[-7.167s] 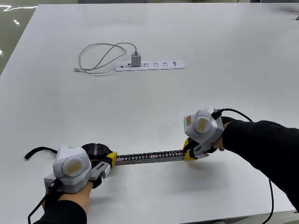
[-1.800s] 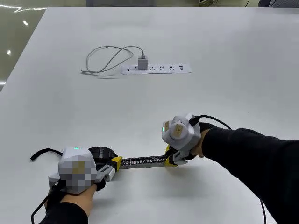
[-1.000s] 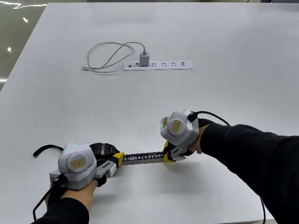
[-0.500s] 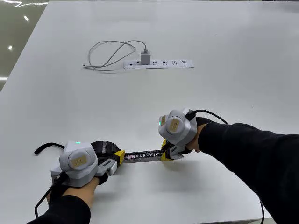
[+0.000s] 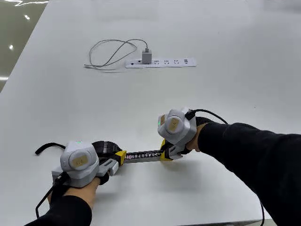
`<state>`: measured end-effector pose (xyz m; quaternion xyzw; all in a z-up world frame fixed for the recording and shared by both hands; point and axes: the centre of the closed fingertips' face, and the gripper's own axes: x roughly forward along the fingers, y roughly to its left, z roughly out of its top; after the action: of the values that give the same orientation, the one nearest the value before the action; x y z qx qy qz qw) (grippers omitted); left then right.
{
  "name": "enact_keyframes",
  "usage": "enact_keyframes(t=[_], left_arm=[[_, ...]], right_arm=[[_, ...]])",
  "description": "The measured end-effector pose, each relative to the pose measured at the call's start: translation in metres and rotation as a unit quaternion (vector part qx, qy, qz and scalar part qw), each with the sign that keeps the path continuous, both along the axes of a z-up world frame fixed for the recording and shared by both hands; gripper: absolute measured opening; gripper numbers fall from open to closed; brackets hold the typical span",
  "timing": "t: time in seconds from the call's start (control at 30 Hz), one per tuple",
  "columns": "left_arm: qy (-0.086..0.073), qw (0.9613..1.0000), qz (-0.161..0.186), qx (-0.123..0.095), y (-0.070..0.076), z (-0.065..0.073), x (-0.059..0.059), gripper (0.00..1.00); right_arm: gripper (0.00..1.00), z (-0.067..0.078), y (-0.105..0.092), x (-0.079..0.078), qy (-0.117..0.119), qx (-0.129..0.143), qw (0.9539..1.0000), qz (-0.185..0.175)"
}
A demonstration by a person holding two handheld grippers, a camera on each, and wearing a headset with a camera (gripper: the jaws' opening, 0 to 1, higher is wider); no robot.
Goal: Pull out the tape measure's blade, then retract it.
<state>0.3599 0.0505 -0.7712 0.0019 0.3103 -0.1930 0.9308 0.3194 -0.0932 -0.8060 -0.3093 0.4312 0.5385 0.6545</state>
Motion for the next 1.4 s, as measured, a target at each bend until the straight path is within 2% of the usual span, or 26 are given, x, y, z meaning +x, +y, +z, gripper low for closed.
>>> enact_keyframes(t=[0.53,0.67,0.97,1.4], left_arm=[[0.000,1.0000,-0.002,0.003,0.000,0.000,0.001,0.60],[-0.002,0.9999,-0.003,0.010,-0.001,-0.001,0.001,0.60],[0.003,1.0000,-0.003,-0.001,0.000,0.000,0.001,0.59],[0.001,0.9999,-0.005,-0.012,0.000,0.001,0.000,0.59]], right_arm=[[0.10,0.000,0.007,0.001,0.001,0.003,1.0000,-0.001],[0.10,-0.001,0.009,0.002,0.001,0.003,1.0000,-0.001],[0.10,0.000,0.011,0.002,-0.001,0.005,1.0000,-0.003],[0.10,0.000,0.017,0.003,0.001,0.012,0.9999,-0.002]])
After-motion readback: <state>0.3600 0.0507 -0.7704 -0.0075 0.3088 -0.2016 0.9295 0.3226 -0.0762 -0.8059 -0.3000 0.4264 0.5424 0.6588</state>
